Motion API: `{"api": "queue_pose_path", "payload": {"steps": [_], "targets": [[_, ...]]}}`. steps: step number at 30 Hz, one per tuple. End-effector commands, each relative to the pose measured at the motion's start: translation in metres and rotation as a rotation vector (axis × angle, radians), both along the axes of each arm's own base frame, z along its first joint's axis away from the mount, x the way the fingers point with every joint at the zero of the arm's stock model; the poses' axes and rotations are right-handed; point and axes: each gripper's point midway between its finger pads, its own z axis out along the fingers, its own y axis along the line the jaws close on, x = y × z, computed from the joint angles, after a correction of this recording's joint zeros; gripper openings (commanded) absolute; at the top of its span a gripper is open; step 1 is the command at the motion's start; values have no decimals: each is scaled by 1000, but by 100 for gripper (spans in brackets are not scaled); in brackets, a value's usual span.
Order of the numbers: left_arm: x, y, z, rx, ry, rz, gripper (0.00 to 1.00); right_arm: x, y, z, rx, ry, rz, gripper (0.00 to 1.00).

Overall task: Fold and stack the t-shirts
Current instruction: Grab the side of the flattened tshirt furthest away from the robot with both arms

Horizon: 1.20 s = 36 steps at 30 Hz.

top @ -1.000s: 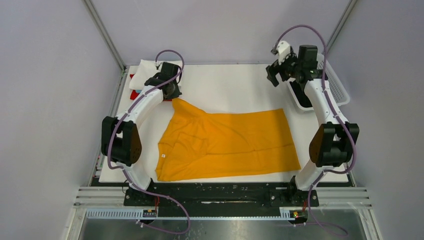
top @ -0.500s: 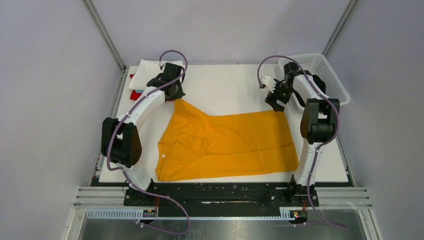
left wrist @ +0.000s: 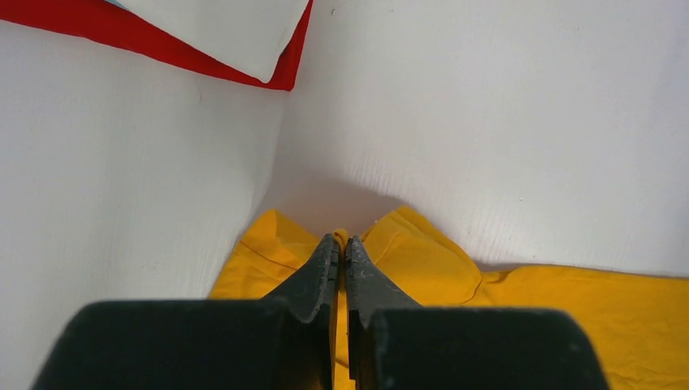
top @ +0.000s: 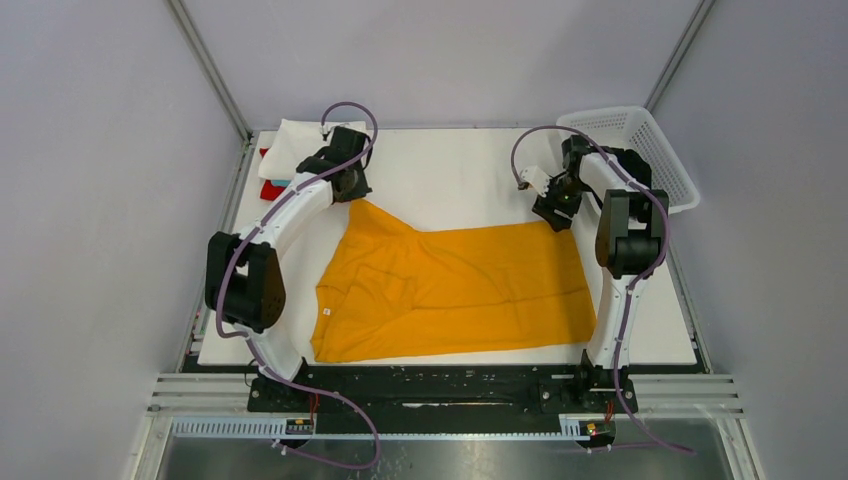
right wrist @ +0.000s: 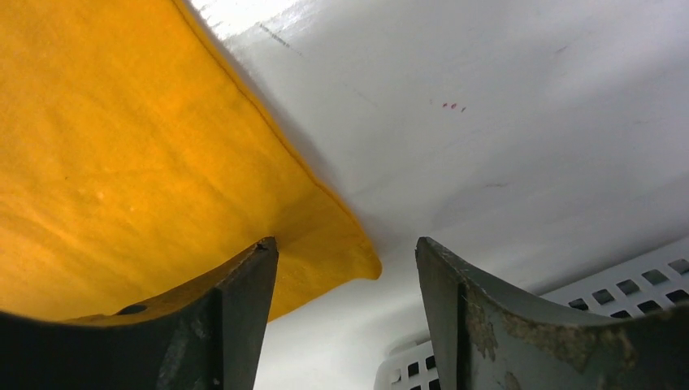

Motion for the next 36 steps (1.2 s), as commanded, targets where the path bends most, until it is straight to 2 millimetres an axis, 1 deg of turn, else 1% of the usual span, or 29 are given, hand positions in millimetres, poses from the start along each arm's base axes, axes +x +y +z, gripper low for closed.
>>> {"api": "queue_pose_path", "payload": {"steps": [1, 4, 7, 9, 11, 13, 20, 25, 28, 30, 33, 35, 36], "targets": [[14, -4, 15, -3, -52, 14, 0, -3, -10, 16, -54, 10, 26, 72], [16, -5, 16, -6, -56, 12, 0, -5, -14, 15, -72, 19, 28, 72], [17, -7, 20, -5, -64, 6, 0, -6, -12, 15, -63, 34, 46, 66], [18, -6, 22, -4, -70, 11, 0, -9, -10, 14, -48, 47, 76, 58], [19, -6, 22, -5, -72, 14, 0, -9, 3, 13, -34, 50, 114, 49], [20, -7, 22, -7, -71, 11, 0, -8, 5, 12, -34, 47, 118, 44], [22, -7, 21, 9, -61, 15, 0, -7, 7, 7, -63, 45, 133, 36], [21, -7, 23, 11, -64, 15, 0, -5, 9, 1, -69, 45, 151, 20], [21, -7, 21, 11, -60, 12, 0, -4, 10, -2, -91, 34, 163, 12], [21, -8, 21, 11, -61, 10, 0, -2, 8, -4, -118, 15, 166, 0], [20, -9, 22, 4, -61, 5, 0, 1, 3, 4, -163, -20, 149, 0], [19, -11, 21, -1, -58, -1, 0, 3, -6, 12, -213, -53, 130, 0], [18, -12, 21, -3, -57, -5, 0, 3, -11, 20, -242, -77, 125, 0]]}}
